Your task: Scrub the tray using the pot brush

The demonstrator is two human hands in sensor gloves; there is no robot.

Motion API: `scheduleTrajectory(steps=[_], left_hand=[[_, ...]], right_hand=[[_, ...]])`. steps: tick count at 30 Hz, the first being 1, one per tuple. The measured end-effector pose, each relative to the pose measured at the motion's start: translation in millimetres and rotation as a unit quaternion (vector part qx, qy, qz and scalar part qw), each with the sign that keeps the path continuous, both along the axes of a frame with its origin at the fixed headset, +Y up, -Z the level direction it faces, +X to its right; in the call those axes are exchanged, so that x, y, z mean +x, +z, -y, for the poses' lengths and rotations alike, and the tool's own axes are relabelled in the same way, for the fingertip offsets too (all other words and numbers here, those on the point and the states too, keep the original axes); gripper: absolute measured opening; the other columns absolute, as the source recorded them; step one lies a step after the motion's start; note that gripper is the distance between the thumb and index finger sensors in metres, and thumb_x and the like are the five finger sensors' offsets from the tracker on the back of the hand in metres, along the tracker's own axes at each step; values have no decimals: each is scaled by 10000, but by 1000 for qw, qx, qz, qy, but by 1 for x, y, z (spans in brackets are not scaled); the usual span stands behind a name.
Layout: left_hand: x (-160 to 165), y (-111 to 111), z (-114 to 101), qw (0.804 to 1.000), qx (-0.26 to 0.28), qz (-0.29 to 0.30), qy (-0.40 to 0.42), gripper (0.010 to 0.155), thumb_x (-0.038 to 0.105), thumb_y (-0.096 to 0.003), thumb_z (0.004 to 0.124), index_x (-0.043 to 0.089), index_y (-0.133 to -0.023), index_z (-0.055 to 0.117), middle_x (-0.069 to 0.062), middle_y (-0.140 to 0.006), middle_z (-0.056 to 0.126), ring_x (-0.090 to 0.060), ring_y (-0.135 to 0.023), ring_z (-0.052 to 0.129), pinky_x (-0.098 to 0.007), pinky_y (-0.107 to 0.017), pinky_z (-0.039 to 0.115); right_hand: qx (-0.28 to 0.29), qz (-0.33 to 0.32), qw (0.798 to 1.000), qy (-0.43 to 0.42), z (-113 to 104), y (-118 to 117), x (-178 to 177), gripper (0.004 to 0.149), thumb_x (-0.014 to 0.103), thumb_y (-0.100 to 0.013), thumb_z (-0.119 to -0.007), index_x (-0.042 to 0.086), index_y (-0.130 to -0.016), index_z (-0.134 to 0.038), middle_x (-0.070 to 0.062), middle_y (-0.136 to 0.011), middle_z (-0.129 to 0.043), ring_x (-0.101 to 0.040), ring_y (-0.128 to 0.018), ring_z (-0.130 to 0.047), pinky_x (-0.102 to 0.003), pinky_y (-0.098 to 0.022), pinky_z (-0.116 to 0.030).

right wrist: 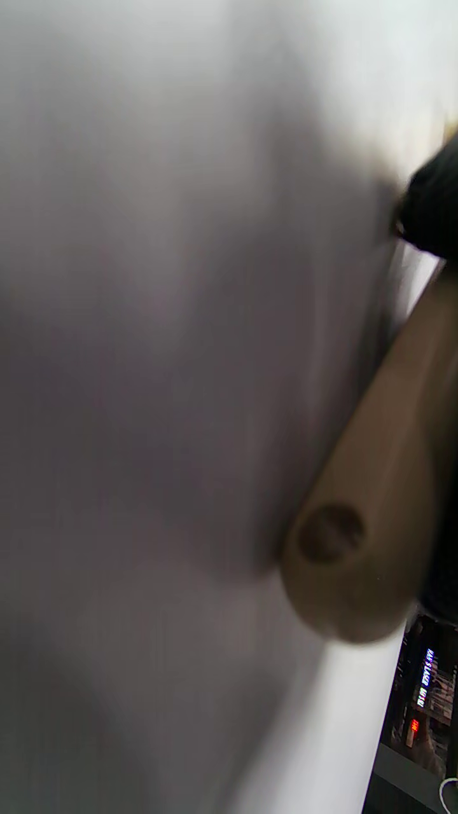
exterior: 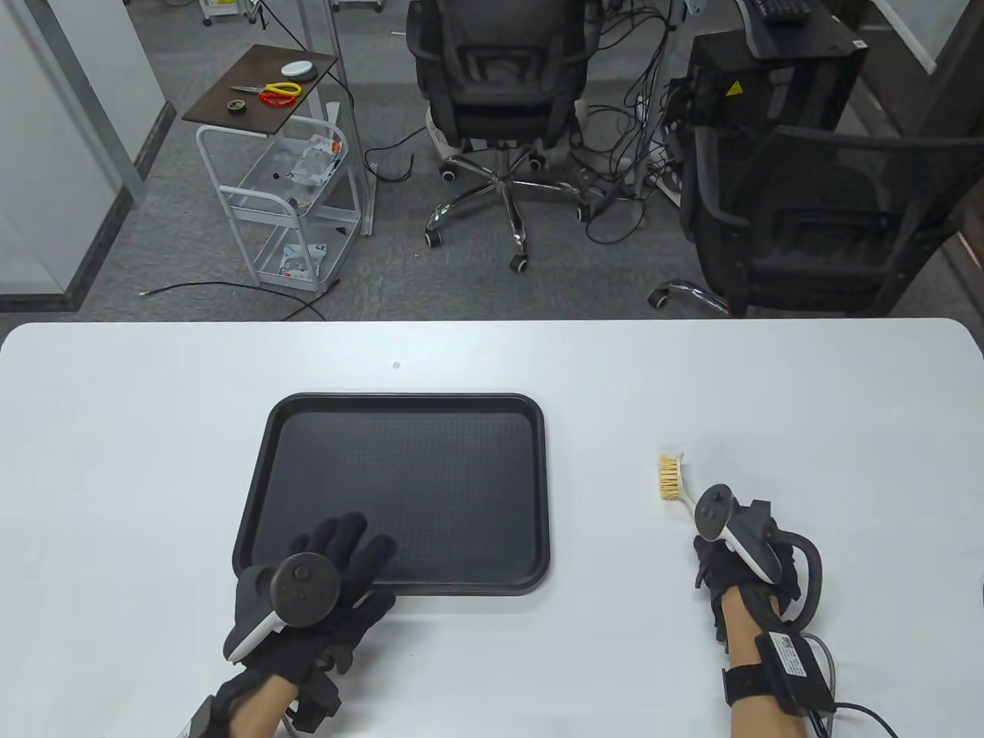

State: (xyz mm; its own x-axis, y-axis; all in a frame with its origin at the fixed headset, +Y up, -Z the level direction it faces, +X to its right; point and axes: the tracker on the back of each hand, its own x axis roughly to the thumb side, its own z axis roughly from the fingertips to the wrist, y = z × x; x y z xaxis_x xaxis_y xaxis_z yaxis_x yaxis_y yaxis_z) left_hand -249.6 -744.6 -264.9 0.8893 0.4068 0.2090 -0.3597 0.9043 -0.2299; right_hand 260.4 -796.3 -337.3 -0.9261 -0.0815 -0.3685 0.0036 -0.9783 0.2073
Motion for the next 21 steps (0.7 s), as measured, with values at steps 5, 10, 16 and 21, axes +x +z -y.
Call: scheduleTrajectory(steps=[5,10,16,21], left_hand=[[-1,0,0,1000,0,-1,2,719,608,-403,702,471,-1069,469,86,-1189,182,-255,-1149,141,-509,-798,62],[-1,0,1,1000,-2,-1,1,721,610,-404,701,471,-1070,464,86,-1189,182,-255,-1149,142,-509,-797,64],[-1,0,1,1000,-3,-5,-5,722,606,-403,703,469,-1070,463,88,-1188,181,-254,-1149,139,-508,-798,59],[0,-1,3,1000,-10,-1,-11,720,605,-405,703,468,-1070,463,89,-1188,180,-254,-1149,141,-506,-798,59]], right_hand=[[25,7,1000,0,1,0,-2,515,427,-466,-765,241,-943,-702,-75,-980,-730,-321,-827,-800,-512,-640,-688],[47,4,999,-2,-3,4,-2,487,429,-465,-751,256,-918,-698,-91,-958,-765,-327,-810,-853,-500,-620,-743],[108,-14,993,-46,-25,19,-11,499,398,-467,-742,230,-925,-636,-135,-945,-770,-283,-714,-978,-453,-494,-867],[167,-54,982,-68,-51,39,-42,522,381,-478,-738,223,-956,-601,-128,-968,-749,-190,-596,-983,-396,-431,-873]])
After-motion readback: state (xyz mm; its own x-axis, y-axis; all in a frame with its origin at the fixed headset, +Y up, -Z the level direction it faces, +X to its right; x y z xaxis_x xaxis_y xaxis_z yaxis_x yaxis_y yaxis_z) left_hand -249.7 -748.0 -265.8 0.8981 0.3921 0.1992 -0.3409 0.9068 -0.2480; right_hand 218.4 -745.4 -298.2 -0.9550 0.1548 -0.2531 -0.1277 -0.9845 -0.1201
